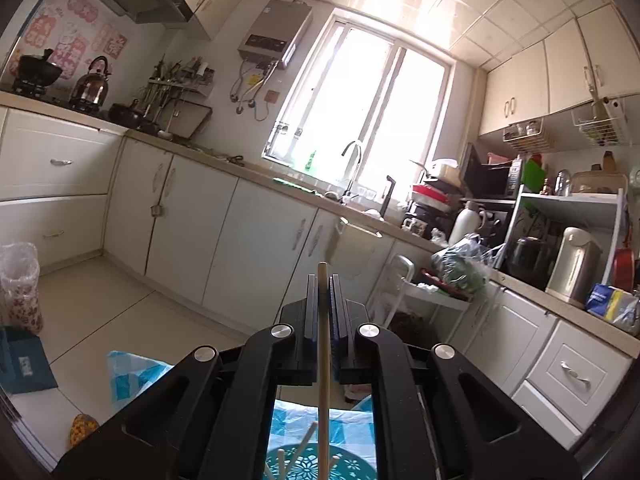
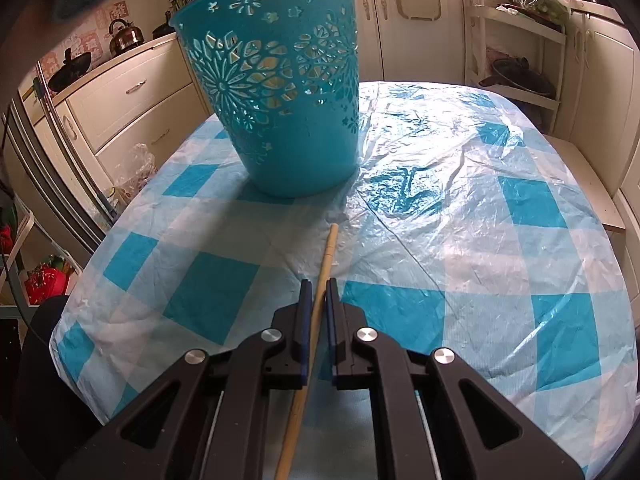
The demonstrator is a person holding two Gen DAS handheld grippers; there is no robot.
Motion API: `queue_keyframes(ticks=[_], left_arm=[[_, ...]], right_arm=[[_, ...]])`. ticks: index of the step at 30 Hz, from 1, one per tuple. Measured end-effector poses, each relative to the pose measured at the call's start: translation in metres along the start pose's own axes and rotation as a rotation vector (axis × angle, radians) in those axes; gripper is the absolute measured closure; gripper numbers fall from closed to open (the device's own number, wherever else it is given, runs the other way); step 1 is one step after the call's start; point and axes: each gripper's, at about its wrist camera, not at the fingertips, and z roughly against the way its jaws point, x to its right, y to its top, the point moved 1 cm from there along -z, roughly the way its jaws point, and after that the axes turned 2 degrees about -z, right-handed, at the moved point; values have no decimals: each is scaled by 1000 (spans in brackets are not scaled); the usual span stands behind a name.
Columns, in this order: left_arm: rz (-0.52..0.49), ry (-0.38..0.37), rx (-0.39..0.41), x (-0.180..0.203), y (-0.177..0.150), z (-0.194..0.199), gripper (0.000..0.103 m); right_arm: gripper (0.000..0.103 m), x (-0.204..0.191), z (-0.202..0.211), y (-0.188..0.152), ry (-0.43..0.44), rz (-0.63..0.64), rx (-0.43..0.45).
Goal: Organize utensils
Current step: 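Release the chopstick into the basket with left tool while right tool grasps another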
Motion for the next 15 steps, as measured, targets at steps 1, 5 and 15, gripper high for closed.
queue_keyframes(ticks=[1, 5, 15], left_arm=[[2, 4, -4, -1, -3, -3, 98], [4, 20, -25, -5, -17, -13, 98], [-33, 28, -82, -8, -42, -16, 98]], right_arm=[[95, 0, 0, 0, 0, 1, 0], [95, 0, 0, 1, 1, 1, -1], [95, 1, 0, 1, -1, 3, -1]])
